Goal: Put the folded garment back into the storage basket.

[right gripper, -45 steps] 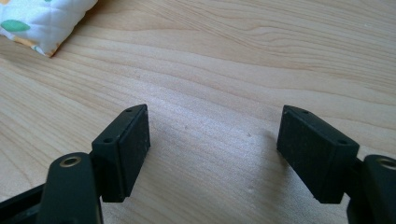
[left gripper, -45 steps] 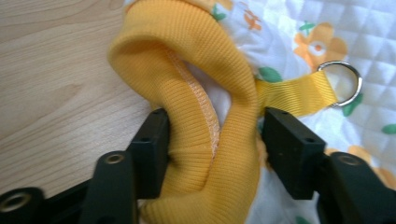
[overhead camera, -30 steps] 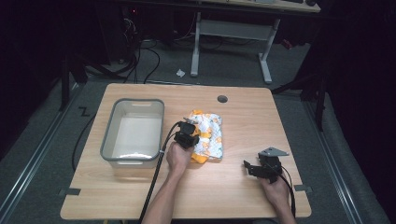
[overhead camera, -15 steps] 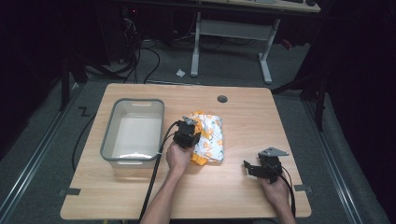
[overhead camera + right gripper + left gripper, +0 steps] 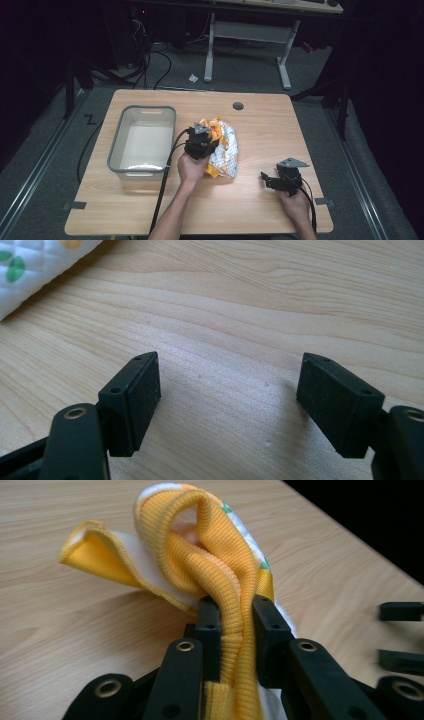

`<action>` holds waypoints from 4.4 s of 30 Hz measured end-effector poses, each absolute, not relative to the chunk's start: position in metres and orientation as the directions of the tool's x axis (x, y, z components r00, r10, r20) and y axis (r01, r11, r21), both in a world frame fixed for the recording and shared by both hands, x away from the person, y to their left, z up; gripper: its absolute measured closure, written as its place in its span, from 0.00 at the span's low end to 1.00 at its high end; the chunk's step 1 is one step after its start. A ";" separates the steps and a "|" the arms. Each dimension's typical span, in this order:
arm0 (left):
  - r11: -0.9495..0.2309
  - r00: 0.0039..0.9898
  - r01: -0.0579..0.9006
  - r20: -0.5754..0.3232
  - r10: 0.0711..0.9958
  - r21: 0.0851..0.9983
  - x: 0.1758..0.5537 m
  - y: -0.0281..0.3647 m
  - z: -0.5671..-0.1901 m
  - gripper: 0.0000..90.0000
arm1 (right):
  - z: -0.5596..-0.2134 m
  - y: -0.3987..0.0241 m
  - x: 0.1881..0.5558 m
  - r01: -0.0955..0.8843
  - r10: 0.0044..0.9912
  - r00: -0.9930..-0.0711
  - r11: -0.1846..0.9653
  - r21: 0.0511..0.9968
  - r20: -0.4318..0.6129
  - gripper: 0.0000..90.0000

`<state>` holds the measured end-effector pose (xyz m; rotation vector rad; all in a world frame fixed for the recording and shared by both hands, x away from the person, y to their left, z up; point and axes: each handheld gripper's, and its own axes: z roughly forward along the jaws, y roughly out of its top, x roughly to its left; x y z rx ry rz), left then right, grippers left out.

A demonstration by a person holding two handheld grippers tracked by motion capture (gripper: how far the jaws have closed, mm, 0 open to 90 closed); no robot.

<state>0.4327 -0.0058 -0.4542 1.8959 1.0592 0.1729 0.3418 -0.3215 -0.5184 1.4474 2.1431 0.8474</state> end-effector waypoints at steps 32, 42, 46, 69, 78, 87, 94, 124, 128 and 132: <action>-0.174 0.665 0.545 -0.296 0.686 0.820 0.408 0.021 -0.418 0.85 | -0.518 -0.322 0.342 0.674 0.928 -0.372 0.274 0.686 -0.005 0.29; -0.167 0.665 0.530 -0.286 0.690 0.831 0.403 0.037 -0.406 0.85 | -0.518 -0.322 0.342 0.674 0.928 -0.372 0.274 0.686 -0.005 0.29; -0.162 0.663 0.530 -0.287 0.691 0.832 0.403 0.041 -0.403 0.85 | -0.518 -0.322 0.342 0.674 0.928 -0.372 0.274 0.686 -0.005 0.29; -0.114 0.647 0.521 -0.304 0.700 0.846 0.401 0.073 -0.392 0.85 | -0.518 -0.322 0.342 0.674 0.928 -0.372 0.273 0.686 -0.005 0.29; -0.122 0.649 0.518 -0.297 0.700 0.847 0.402 0.085 -0.388 0.85 | -0.518 -0.321 0.342 0.676 0.929 -0.371 0.272 0.685 -0.003 0.29; -0.101 0.635 0.512 -0.296 0.714 0.853 0.403 0.098 -0.384 0.85 | -0.518 -0.321 0.342 0.674 0.928 -0.372 0.273 0.686 -0.004 0.29; -0.096 0.617 0.513 -0.289 0.732 0.853 0.403 0.109 -0.382 0.85 | -0.518 -0.322 0.342 0.674 0.928 -0.372 0.274 0.686 -0.005 0.29; -0.037 0.544 0.549 -0.324 0.774 0.835 0.414 0.159 -0.381 0.85 | -0.518 -0.322 0.342 0.674 0.928 -0.372 0.273 0.686 -0.005 0.29; -0.039 0.532 0.556 -0.319 0.784 0.831 0.415 0.164 -0.382 0.85 | -0.518 -0.321 0.342 0.674 0.928 -0.372 0.273 0.686 -0.004 0.29; -0.032 0.520 0.559 -0.321 0.791 0.828 0.416 0.170 -0.382 0.85 | -0.518 -0.321 0.342 0.674 0.928 -0.372 0.273 0.686 -0.004 0.29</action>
